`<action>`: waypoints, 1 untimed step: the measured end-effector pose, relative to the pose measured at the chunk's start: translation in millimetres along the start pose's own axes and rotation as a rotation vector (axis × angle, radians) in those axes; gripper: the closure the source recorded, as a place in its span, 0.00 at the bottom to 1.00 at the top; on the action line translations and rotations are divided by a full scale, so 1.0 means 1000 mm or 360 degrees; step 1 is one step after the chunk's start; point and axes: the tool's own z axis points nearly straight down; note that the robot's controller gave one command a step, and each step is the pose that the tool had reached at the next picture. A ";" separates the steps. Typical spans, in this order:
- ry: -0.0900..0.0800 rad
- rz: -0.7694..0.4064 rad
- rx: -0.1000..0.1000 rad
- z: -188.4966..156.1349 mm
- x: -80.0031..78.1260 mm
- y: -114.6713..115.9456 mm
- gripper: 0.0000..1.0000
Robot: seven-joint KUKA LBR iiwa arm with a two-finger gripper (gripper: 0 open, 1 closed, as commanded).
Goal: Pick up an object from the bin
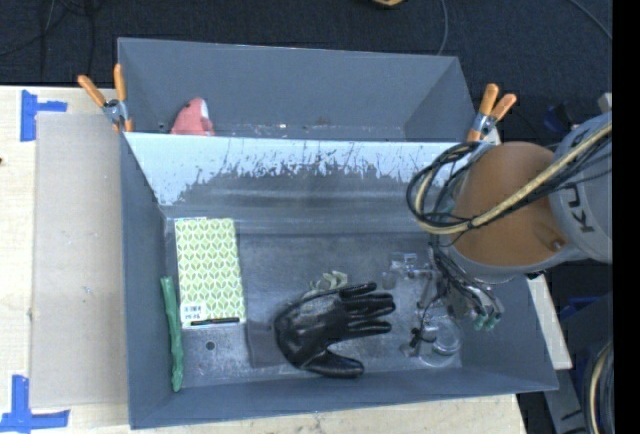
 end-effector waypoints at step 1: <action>0.0015 -0.0091 -0.0003 0.023 -0.003 0.020 0.00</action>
Offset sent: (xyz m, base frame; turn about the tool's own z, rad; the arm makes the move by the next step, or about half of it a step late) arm 0.0363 0.0346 -0.0326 0.0352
